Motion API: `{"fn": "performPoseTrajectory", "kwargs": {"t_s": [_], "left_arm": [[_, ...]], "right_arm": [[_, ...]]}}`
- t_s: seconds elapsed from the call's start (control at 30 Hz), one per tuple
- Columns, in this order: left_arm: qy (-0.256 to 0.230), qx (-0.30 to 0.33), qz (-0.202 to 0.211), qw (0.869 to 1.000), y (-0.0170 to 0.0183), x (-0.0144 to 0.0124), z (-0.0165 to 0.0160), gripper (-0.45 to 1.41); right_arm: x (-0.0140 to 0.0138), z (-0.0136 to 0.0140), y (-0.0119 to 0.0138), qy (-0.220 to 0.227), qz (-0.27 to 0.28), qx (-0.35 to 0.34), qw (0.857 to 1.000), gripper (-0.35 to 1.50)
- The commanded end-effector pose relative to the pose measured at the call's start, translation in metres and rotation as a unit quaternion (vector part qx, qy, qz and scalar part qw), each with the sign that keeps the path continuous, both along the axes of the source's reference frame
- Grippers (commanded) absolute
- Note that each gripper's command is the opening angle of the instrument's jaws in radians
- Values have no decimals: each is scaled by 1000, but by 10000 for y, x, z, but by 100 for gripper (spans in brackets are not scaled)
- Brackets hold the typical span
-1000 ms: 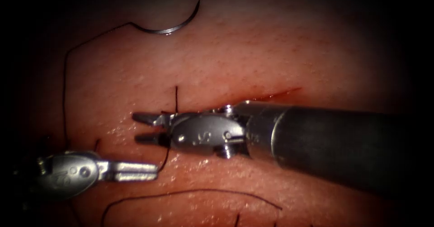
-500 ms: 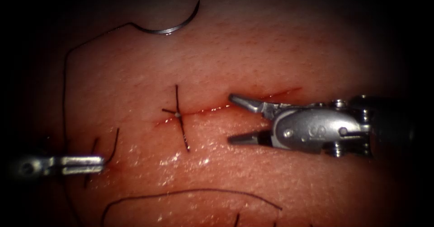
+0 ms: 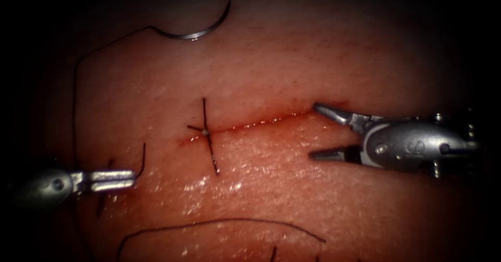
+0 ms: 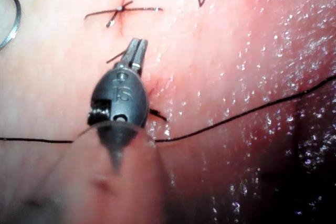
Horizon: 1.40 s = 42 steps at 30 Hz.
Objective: Wound Closure
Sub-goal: Set suture off-cut out of the way, then fetch needle with left grasper
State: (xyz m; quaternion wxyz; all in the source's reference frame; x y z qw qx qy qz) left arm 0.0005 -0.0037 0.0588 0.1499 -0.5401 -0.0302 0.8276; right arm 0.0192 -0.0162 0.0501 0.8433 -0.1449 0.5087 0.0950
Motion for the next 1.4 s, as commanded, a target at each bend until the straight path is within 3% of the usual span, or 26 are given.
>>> {"fn": "performPoseTrajectory", "kwargs": {"t_s": [0.03, 0.23, 0.67, 0.7, 0.73, 0.77, 0.87, 0.9, 1.1, 1.13, 1.3, 1.4], "left_arm": [[1, -1, 2, 1000, 1, -5, 6, -45], [58, 21, -2, 998, -5, -14, 37, -45], [105, 70, -16, 992, 10, -10, 74, -43], [106, 75, -20, 991, 10, -10, 74, -16], [109, 80, -24, 991, 10, -10, 74, -1], [114, 81, -29, 990, 11, -9, 73, 29], [122, 84, -36, 988, 13, -8, 69, 89], [123, 84, -37, 988, 13, -8, 67, 93], [121, 96, -52, 987, 26, -9, 39, 98], [107, 106, -63, 987, 40, -13, 22, 93], [81, 122, -98, 984, 76, -29, 2, 71], [74, 125, -123, 982, 115, -49, -1, 57]], "right_arm": [[8, 4, 4, 1, -1, -1, 1000, 136], [8, 4, 4, 1, -1, -1, 1000, 136], [8, 5, 2, 1, -1, -2, 1000, 136], [8, 5, 2, 1, -1, -2, 1000, 136], [9, 4, 2, 1, -1, -2, 1000, 136], [9, 4, 2, 1, -1, -2, 1000, 136], [9, 4, 2, 1, -1, -2, 1000, 136], [9, 4, 2, 1, -1, -2, 1000, 136], [9, 4, 2, 1, -1, -2, 1000, 136], [7, 3, 3, 1, -1, -1, 1000, 136], [2, 2, 5, -5, -10, 7, 1000, 135], [-12, -3, 11, -37, -18, 50, 998, 131]]}}
